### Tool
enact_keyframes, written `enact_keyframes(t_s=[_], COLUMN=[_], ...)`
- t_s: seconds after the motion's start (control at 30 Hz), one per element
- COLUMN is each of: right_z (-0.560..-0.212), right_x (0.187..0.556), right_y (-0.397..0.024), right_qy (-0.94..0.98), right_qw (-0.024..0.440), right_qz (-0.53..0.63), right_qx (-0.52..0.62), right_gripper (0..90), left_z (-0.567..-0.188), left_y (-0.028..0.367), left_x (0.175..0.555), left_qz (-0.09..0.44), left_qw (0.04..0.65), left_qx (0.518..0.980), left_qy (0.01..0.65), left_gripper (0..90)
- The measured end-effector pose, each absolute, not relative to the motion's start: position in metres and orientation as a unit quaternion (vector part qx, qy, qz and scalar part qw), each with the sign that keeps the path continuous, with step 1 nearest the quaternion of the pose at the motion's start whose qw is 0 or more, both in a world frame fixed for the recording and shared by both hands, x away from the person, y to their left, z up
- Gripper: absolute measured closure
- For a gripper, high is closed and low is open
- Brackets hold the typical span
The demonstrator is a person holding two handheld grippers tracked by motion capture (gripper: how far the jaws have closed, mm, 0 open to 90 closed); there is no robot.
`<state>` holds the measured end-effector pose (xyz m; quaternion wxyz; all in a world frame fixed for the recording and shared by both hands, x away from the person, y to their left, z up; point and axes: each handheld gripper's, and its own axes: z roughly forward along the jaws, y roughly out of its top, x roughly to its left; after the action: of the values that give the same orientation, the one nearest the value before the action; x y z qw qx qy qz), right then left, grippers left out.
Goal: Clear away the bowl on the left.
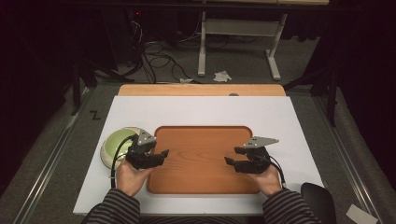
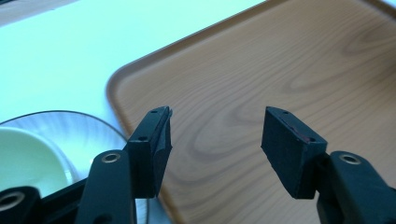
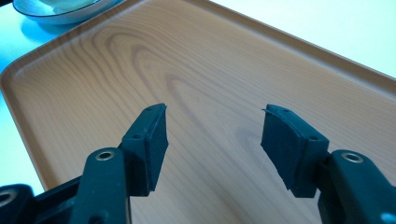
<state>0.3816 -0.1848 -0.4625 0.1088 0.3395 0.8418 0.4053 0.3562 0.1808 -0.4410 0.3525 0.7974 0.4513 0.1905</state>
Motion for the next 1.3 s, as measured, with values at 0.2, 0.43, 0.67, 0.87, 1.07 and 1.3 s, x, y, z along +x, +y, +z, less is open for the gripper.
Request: enact_keyframes(t_s=[0.2,0.43,0.67,0.87,1.07,1.3], right_z=[-0.462,-0.462,-0.462,-0.463,-0.464,-0.465], right_x=[0.381,0.381,0.382,0.381,0.382,0.381], right_y=[-0.185,-0.184,-0.185,-0.183,-0.181,-0.179], right_qy=[0.839,0.841,0.841,0.843,0.847,0.851], right_qw=[0.115,0.113,0.113,0.110,0.106,0.097], right_qz=[0.408,0.405,0.405,0.400,0.399,0.396], right_qx=[0.340,0.340,0.342,0.341,0.336,0.331], right_gripper=[42.0,41.9,41.2,41.1,41.5,43.4], left_z=[-0.440,-0.437,-0.436,-0.435,-0.437,-0.443], left_y=[0.184,0.192,0.203,0.217,0.227,0.235], left_x=[0.356,0.357,0.360,0.362,0.365,0.371], left_qz=[0.195,0.199,0.197,0.215,0.215,0.208], left_qw=[0.347,0.339,0.332,0.311,0.300,0.289], left_qx=[0.792,0.786,0.778,0.766,0.758,0.756], left_qy=[0.462,0.476,0.496,0.519,0.537,0.549], left_gripper=[43.4,42.6,42.0,42.1,42.4,44.2])
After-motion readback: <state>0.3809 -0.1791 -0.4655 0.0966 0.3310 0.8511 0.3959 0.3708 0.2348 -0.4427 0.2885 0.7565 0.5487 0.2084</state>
